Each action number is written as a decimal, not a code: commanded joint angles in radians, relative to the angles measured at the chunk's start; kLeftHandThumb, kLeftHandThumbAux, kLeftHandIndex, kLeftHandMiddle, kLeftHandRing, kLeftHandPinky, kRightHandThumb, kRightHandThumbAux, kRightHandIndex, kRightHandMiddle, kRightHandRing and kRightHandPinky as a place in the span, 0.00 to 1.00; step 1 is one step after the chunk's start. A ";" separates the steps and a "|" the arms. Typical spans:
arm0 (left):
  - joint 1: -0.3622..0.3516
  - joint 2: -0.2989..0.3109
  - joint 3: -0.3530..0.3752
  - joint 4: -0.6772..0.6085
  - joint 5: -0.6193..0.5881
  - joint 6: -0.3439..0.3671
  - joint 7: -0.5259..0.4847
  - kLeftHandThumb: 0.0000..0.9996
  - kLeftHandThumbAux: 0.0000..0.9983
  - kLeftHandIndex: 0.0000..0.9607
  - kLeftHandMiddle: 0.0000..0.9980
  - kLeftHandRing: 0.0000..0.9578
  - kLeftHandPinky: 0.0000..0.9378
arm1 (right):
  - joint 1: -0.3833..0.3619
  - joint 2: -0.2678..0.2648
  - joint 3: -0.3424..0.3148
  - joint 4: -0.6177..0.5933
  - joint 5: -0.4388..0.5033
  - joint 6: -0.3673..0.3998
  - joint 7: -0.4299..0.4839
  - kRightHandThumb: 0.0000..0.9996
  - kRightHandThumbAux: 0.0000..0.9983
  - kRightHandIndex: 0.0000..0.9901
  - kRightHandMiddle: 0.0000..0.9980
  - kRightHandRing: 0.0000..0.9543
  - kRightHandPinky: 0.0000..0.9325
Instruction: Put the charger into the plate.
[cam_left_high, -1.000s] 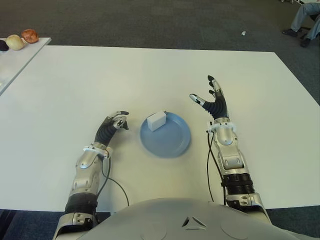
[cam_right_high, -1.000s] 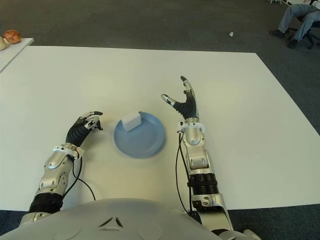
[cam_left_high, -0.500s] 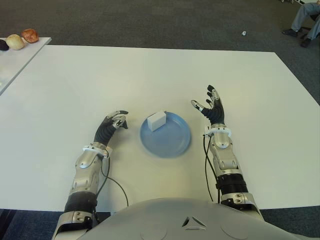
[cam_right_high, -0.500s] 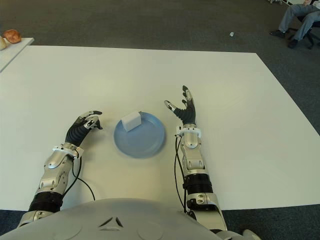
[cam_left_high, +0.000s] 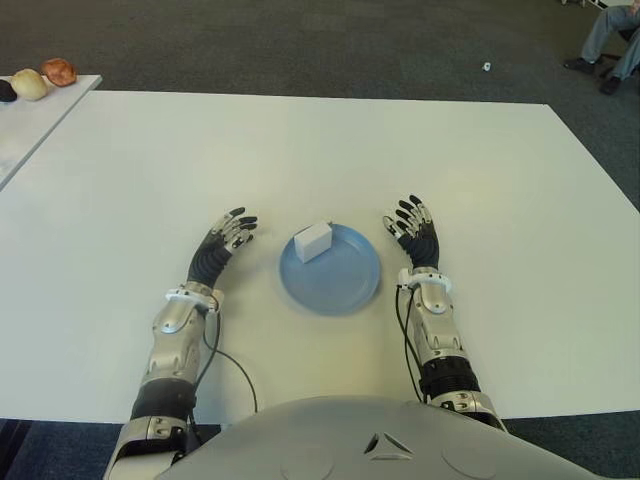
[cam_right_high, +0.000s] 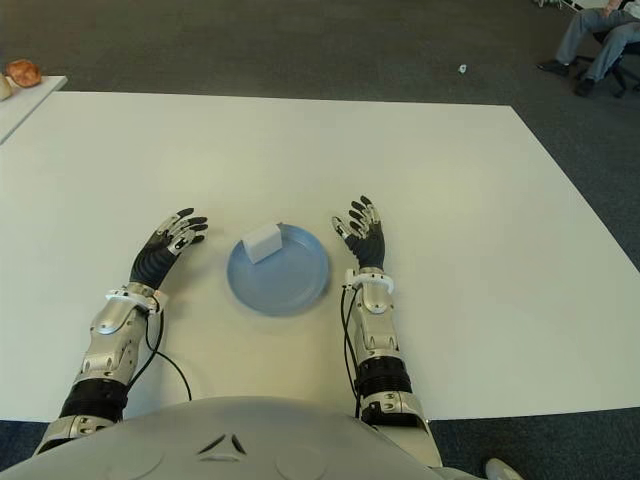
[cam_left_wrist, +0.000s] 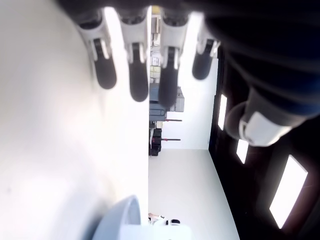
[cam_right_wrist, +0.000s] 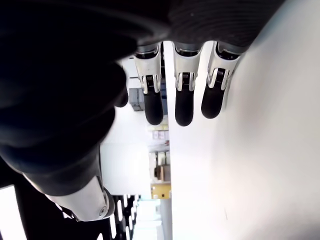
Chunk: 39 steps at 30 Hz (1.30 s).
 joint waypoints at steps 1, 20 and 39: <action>0.010 -0.019 0.001 0.019 0.020 0.025 0.042 0.08 0.60 0.08 0.12 0.10 0.08 | 0.033 0.008 -0.008 0.060 0.025 -0.008 0.015 0.00 0.80 0.12 0.21 0.20 0.21; -0.018 -0.021 -0.015 0.009 0.053 0.056 0.078 0.02 0.62 0.00 0.00 0.00 0.00 | 0.066 0.002 -0.001 0.093 0.001 -0.008 0.005 0.00 0.76 0.14 0.28 0.27 0.26; -0.072 -0.038 -0.022 0.048 0.081 0.081 0.115 0.00 0.65 0.00 0.00 0.00 0.00 | 0.082 -0.009 0.020 0.115 -0.002 -0.010 0.024 0.00 0.73 0.15 0.24 0.23 0.22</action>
